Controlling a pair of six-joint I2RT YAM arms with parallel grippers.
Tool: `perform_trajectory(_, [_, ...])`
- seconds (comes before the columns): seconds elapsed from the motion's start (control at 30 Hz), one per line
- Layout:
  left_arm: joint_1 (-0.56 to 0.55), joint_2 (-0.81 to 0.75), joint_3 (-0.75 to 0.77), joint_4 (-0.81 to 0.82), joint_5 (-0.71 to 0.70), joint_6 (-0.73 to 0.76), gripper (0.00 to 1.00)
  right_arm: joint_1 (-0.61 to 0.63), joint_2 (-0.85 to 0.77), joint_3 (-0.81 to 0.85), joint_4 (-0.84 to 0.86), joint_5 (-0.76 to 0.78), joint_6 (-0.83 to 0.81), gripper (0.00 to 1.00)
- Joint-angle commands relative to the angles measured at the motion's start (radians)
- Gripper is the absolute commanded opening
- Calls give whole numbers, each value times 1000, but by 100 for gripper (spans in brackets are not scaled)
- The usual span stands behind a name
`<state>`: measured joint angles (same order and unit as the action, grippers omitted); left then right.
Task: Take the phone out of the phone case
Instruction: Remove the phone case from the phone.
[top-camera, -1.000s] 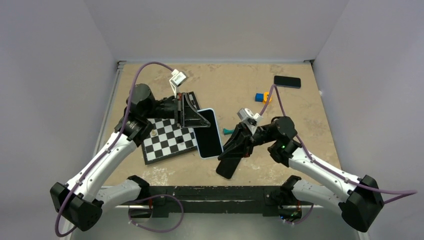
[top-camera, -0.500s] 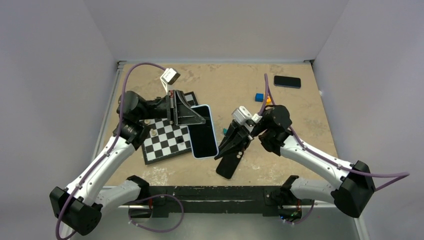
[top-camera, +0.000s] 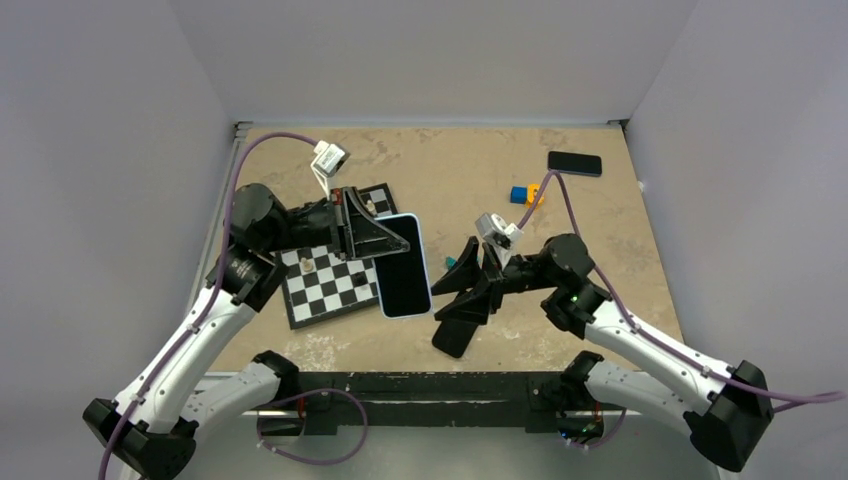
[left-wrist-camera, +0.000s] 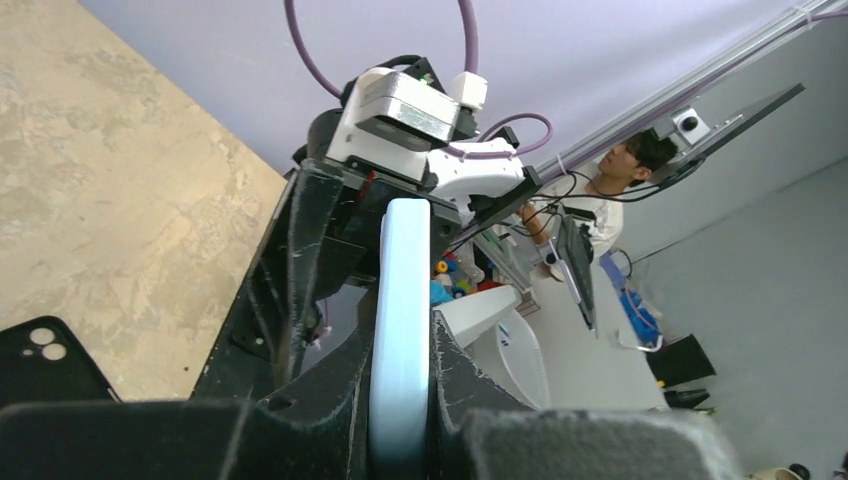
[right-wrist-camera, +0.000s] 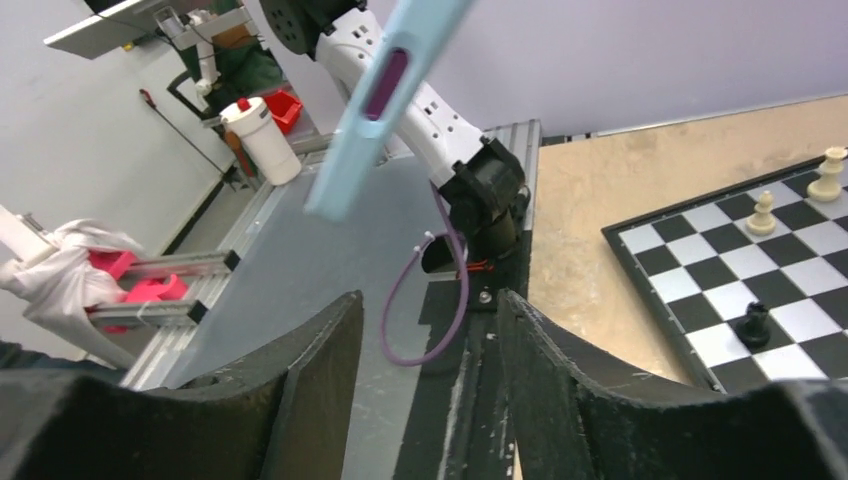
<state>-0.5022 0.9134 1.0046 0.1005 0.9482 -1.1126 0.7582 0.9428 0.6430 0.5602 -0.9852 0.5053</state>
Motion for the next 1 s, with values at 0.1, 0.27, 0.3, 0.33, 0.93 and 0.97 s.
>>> perform_trajectory(0.1, [-2,9,72,-56,-32,94,0,0,-60,23,51,-19,157,47])
perform_trajectory(0.27, [-2,19,70,-41,-31,93,0,1,5,48,135,-55,229,41])
perform_trajectory(0.3, [-2,21,67,-36,-31,89,0,1,13,51,141,-55,231,40])
perform_trajectory(0.33, [-2,20,63,-31,-31,85,0,1,17,53,154,-55,236,39])
perform_trajectory(0.93, [-2,13,65,-44,-22,83,0,59,63,90,256,-91,249,30])
perform_trajectory(0.97, [-2,13,65,-45,-21,82,0,61,66,90,257,-90,246,28])
